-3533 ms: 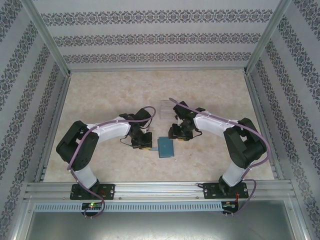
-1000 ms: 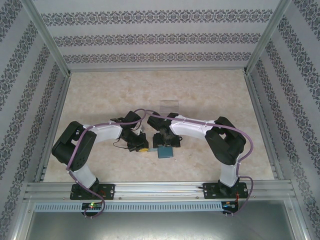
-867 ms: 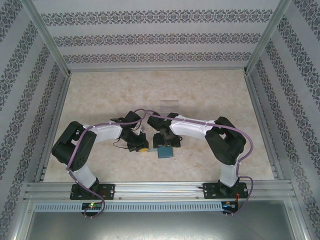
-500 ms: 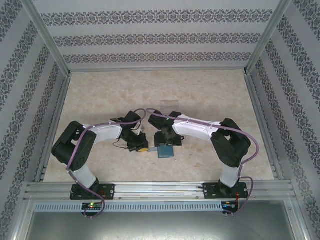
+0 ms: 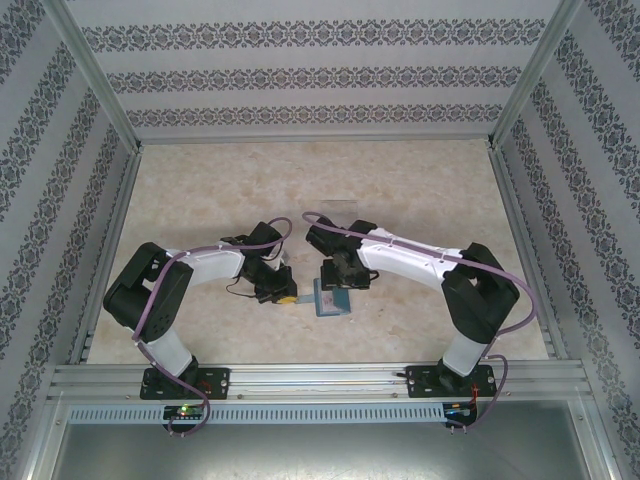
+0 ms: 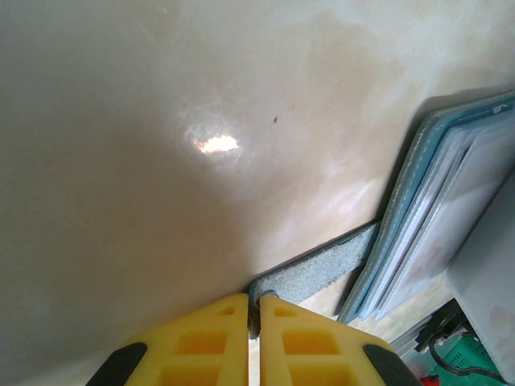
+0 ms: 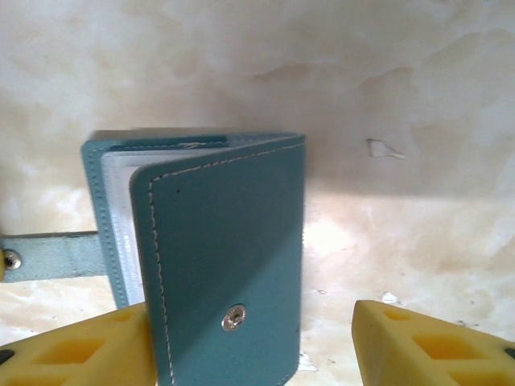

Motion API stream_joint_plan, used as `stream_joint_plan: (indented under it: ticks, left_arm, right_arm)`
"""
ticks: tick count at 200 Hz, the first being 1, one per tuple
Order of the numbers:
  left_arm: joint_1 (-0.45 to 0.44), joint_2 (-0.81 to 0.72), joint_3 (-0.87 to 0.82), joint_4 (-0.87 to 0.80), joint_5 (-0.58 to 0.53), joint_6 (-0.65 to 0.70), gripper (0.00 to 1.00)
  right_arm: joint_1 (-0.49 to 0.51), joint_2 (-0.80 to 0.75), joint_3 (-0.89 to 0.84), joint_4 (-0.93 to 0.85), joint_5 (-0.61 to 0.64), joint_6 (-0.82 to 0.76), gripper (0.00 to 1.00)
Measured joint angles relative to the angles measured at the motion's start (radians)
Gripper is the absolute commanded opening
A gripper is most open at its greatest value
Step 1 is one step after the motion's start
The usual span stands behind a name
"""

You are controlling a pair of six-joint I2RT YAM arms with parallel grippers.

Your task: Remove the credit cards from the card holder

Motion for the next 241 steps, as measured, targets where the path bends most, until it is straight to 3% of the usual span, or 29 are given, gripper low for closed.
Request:
stream_joint_plan:
  ticks: [22, 47, 119, 241]
  left_arm:
    - [0.000, 0.000, 0.000, 0.000, 0.000, 0.000, 0.09]
    - [0.000, 0.000, 0.000, 0.000, 0.000, 0.000, 0.10]
    - [0.000, -0.001, 0.000, 0.000, 0.000, 0.000, 0.10]
    - [0.000, -0.001, 0.000, 0.000, -0.001, -0.001, 0.10]
  right_arm:
    - [-0.022, -0.021, -0.026, -0.003, 0.001, -0.010, 0.62]
    - [-0.045, -0.047, -0.056, 0.000, -0.008, -0.022, 0.72]
    - [-0.060, -0.071, -0.106, 0.069, -0.085, -0.042, 0.84]
    - [-0.093, -0.099, -0.184, 0.168, -0.162, -0.042, 0.89]
